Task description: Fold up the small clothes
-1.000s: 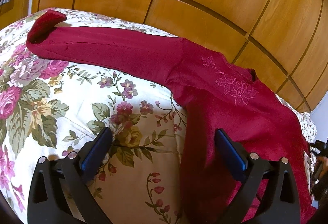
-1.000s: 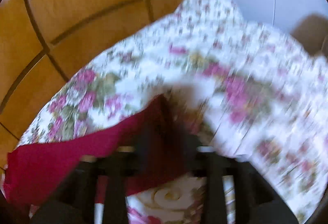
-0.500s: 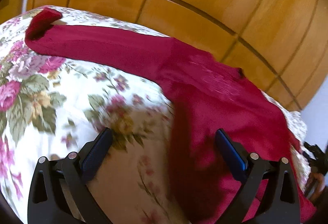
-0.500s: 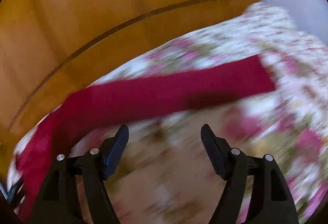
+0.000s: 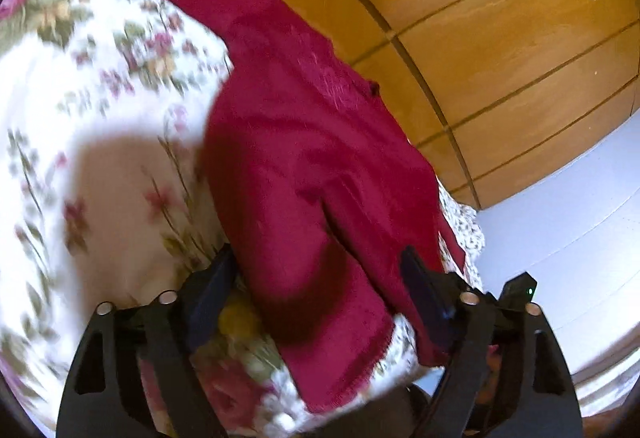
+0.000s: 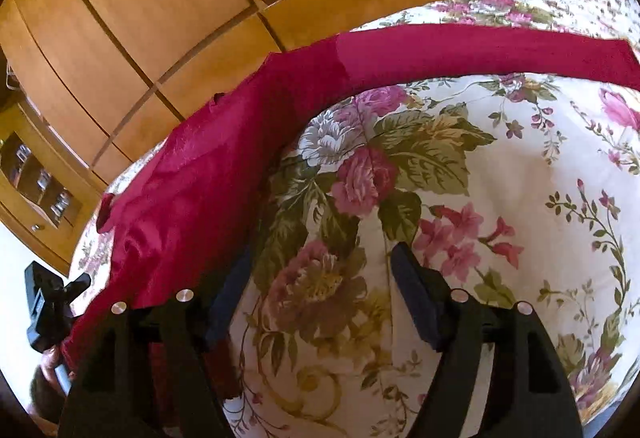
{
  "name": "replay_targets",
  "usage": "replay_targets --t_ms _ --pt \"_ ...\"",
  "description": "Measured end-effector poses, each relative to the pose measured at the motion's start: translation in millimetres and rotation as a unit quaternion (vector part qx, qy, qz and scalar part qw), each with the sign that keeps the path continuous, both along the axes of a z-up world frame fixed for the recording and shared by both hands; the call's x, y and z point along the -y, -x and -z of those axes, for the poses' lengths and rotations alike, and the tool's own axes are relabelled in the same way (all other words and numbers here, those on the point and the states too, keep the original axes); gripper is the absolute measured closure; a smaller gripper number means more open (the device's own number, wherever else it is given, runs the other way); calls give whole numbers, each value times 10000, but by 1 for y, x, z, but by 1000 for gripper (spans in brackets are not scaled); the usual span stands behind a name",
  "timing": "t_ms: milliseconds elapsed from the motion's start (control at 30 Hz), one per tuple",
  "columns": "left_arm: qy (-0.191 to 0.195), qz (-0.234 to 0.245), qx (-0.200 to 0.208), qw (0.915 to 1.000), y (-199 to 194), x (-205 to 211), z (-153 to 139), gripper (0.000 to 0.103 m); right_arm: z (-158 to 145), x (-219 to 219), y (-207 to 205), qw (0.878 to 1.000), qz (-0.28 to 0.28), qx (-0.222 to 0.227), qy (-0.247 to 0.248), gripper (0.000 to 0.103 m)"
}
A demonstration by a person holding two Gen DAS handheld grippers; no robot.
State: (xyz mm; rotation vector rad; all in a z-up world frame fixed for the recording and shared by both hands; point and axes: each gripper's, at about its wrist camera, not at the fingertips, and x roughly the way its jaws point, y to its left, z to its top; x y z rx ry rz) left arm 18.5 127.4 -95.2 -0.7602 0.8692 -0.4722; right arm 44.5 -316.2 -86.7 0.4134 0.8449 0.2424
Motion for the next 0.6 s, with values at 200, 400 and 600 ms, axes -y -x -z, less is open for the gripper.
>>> replay_targets --t_ms 200,400,600 --pt "-194 513 -164 9984 2 30 -5 97 -8 -1 2 9999 17 120 -15 25" --pt "-294 -349 631 9970 6 -21 -55 97 -16 0 5 9998 -1 155 -143 23" --pt "-786 -1538 24 9850 8 -86 -25 97 -13 -21 5 9991 -373 115 -157 23"
